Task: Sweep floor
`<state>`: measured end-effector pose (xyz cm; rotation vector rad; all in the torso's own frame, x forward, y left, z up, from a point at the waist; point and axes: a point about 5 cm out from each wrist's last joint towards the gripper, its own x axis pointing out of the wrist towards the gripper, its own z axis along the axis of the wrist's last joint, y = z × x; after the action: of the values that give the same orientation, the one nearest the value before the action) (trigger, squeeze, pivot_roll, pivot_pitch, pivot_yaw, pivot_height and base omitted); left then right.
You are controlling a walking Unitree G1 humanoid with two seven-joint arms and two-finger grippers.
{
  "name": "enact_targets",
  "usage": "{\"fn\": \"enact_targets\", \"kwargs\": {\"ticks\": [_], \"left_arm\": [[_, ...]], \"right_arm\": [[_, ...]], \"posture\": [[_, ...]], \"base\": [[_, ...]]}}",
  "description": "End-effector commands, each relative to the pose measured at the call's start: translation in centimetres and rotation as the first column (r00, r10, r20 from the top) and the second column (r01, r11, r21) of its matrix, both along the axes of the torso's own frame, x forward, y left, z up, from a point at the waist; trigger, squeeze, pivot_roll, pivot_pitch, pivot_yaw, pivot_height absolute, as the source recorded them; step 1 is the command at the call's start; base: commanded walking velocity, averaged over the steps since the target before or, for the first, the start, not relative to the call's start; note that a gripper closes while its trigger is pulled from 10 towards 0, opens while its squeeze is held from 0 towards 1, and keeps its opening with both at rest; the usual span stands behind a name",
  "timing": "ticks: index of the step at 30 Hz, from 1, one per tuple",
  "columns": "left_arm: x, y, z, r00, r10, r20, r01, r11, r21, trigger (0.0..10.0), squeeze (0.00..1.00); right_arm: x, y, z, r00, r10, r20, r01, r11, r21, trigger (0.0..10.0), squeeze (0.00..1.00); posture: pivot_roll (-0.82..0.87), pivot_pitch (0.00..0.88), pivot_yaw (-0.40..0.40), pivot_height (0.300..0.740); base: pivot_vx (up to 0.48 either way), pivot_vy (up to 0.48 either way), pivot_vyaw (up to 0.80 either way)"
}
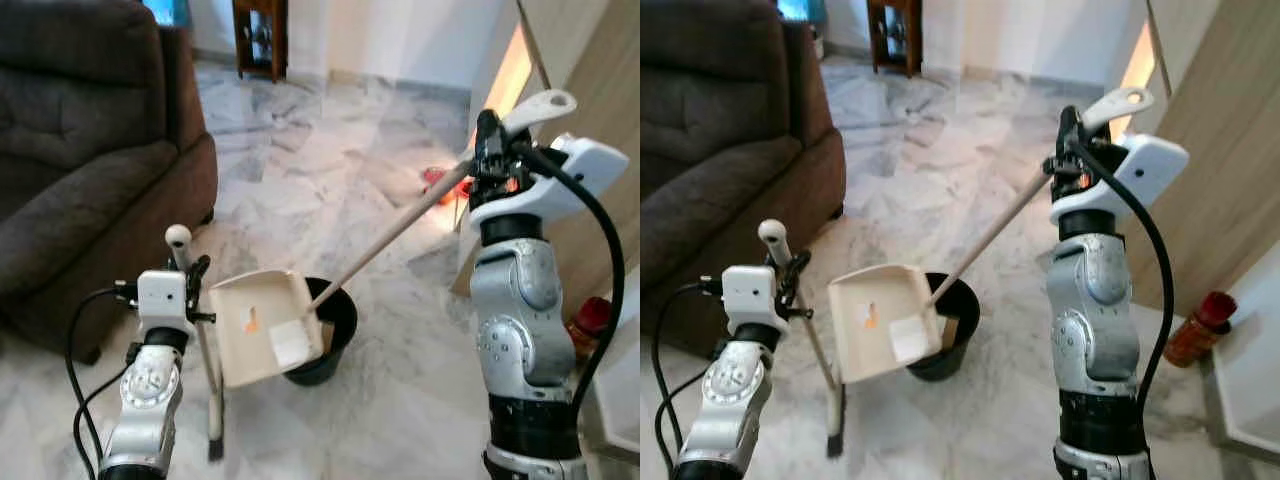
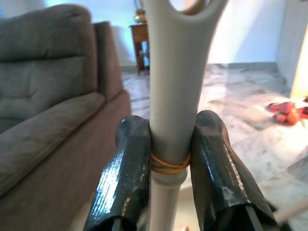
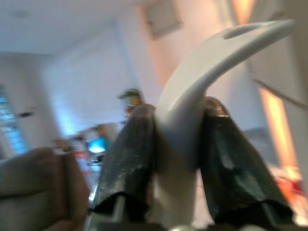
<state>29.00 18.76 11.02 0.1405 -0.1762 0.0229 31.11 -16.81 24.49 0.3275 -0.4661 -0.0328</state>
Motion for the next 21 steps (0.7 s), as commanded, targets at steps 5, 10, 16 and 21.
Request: {"fn": "enact_targets", "kwargs": {"ticks": [5,10,16,21], "left_arm": [[0.27,0.29,1.03,0.999,0.004,0.045,-0.004,1.000,0.006,10.0,0.00],[0.17,0.21,0.89,0.999,0.004,0.040,-0.004,1.000,0.002,10.0,0.00],[0.12,0.14,0.80,0.999,0.002,0.036,-0.002,1.000,0.001,10.0,0.00],[0.14,0.18,0.85,0.999,0.003,0.038,-0.003,1.000,0.002,10.0,0.00]], "right_arm": [[-0.36,0.61,2.25,0.995,0.021,0.098,-0.020,1.000,-0.011,10.0,0.00],[-0.35,0.83,2.21,0.995,0.033,0.095,-0.031,0.999,-0.019,10.0,0.00],[-0.46,1.13,2.23,0.994,0.052,0.100,-0.048,0.998,-0.052,10.0,0.00],[-0.46,1.28,2.20,0.993,0.061,0.098,-0.056,0.997,-0.048,10.0,0.00]], "posture": [[0.05,0.000,-0.025,0.740],[0.05,0.000,-0.028,0.740],[0.05,0.000,-0.027,0.740],[0.05,0.000,-0.027,0.740]], "base": [[0.297,0.000,0.00],[0.297,0.000,0.00],[0.295,0.000,0.38],[0.298,0.000,0.40]]}}
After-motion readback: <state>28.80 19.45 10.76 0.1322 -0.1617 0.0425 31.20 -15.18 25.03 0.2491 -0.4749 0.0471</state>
